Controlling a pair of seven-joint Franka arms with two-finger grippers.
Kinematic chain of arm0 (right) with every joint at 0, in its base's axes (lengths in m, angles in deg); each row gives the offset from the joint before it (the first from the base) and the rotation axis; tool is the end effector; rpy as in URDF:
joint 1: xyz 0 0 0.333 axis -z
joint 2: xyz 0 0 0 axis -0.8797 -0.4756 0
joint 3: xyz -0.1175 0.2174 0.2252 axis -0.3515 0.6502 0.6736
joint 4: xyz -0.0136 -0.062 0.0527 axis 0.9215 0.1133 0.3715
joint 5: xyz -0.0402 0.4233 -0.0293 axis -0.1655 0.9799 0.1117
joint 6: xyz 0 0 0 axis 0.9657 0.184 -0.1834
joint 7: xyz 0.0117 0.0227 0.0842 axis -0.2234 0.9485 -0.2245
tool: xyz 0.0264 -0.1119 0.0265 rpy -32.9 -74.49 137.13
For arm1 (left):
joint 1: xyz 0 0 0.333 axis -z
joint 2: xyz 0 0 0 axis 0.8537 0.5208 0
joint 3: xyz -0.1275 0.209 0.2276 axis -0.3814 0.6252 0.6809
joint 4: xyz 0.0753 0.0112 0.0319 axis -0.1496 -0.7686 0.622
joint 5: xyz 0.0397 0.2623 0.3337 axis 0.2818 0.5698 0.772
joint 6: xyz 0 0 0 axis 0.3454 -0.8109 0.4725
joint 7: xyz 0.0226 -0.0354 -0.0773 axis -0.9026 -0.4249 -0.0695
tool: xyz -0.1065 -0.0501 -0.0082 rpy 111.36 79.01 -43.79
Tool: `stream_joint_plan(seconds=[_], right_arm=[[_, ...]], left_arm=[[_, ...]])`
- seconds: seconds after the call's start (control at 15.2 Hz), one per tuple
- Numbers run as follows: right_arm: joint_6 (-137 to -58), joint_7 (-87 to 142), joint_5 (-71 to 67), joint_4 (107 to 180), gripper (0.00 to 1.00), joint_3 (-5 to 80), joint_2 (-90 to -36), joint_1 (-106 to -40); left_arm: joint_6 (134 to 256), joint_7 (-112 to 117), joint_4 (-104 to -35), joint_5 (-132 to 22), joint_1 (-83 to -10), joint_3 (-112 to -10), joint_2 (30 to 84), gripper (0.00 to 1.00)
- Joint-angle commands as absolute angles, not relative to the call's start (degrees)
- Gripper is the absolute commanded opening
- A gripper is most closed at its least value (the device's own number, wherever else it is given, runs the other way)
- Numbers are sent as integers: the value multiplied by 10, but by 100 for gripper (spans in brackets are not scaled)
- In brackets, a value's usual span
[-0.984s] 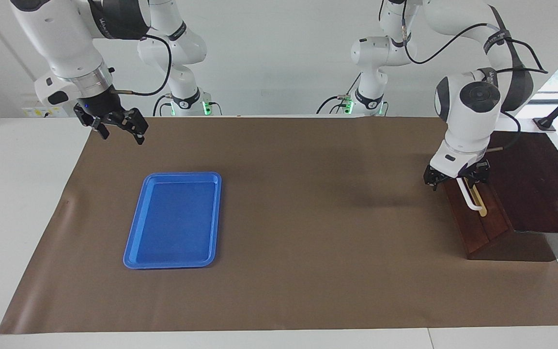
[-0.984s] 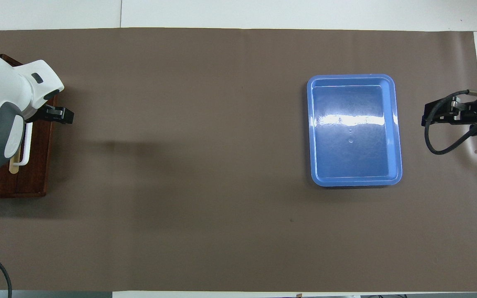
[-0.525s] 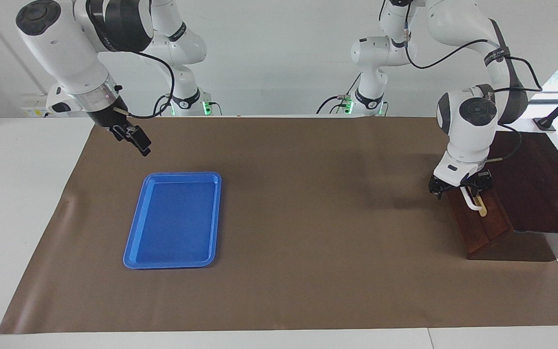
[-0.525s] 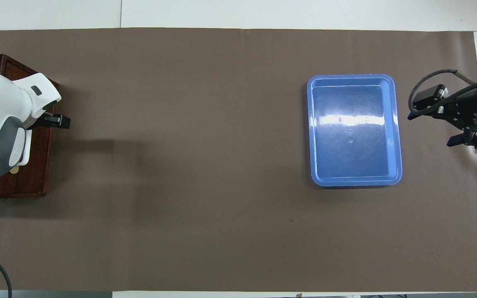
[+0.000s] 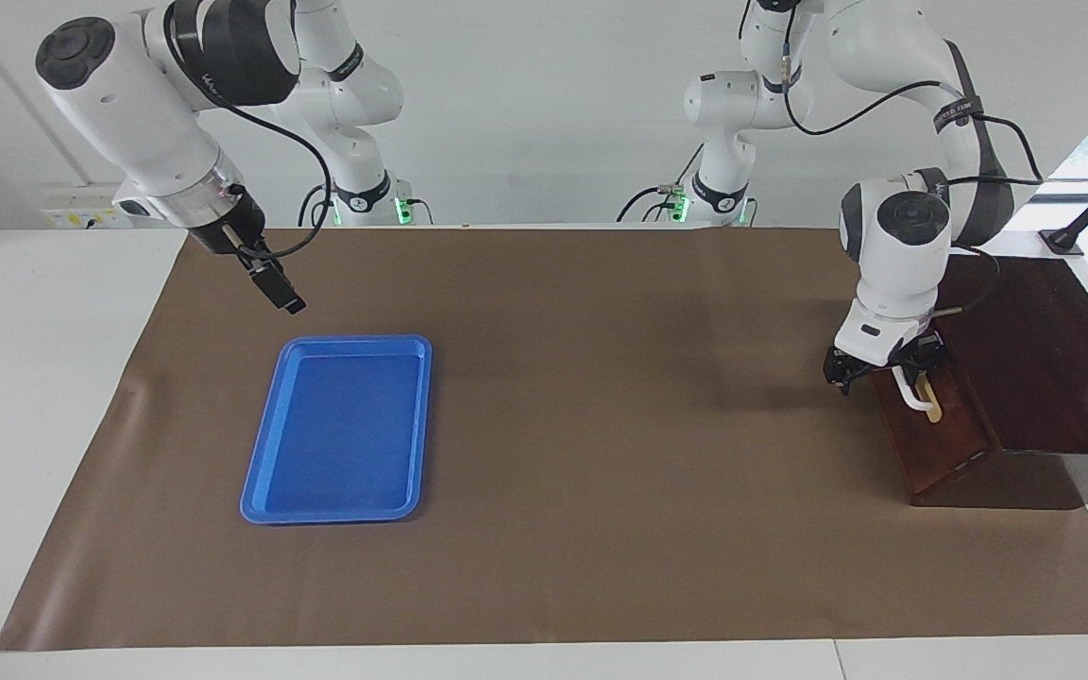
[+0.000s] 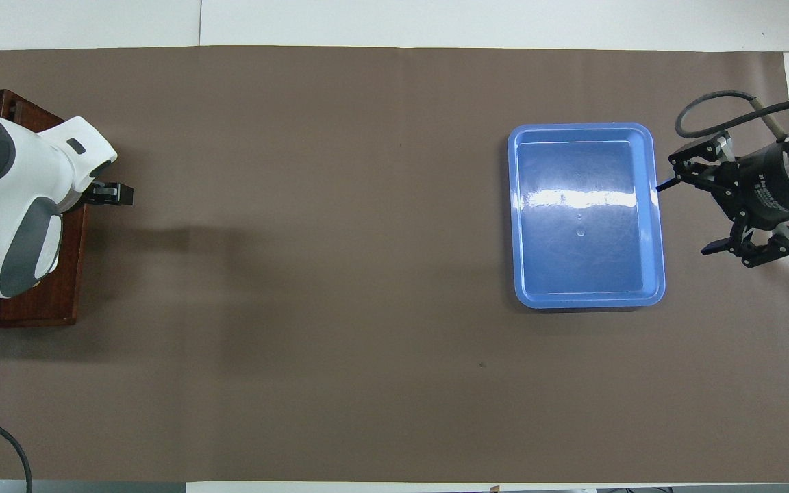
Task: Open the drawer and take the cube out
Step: 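Pull the drawer open with the left gripper while the right gripper rises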
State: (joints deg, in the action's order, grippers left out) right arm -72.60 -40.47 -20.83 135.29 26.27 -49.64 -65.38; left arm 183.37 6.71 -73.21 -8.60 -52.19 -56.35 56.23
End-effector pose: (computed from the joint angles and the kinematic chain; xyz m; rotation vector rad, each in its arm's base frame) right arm 0.5964 0.0227 0.5669 -2.5845 1.5239 0.2730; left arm 0.6329 -0.0365 0.3939 -2.8332 0.1372 -0.1872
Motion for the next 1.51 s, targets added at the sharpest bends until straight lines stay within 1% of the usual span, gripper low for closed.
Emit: stream_joint_plan(seconds=[0.0, 0.13, 0.39, 0.59, 0.79, 1.18, 1.31, 1.44], right_arm=[[-728, -460, -142, 1332, 100, 265, -525, -641], [-730, -509, -112, 1306, 100, 265, -549, -643], [-733, -526, -68, 1289, 100, 271, -578, -655], [-731, -536, -56, 1288, 100, 272, -579, -666], [-713, -536, -50, 1289, 100, 268, -579, -653], [-705, -533, -50, 1304, 100, 267, -576, -649], [-705, -533, -48, 1299, 100, 267, -578, -646], [-705, -533, -21, 1288, 100, 267, -588, -649]], left_arm=[[1849, -12, -748, -77, -505, -595, 554, 100], [1844, -60, -748, -78, -504, -622, 559, 100], [1842, -98, -748, -80, -502, -646, 560, 100], [1836, -98, -747, -98, -502, -654, 560, 100], [1835, -99, -747, -102, -502, -665, 560, 100], [1831, -109, -745, -125, -502, -678, 560, 100], [1824, -108, -742, -125, -502, -678, 560, 100], [1780, -106, -708, -126, -503, -677, 568, 100]])
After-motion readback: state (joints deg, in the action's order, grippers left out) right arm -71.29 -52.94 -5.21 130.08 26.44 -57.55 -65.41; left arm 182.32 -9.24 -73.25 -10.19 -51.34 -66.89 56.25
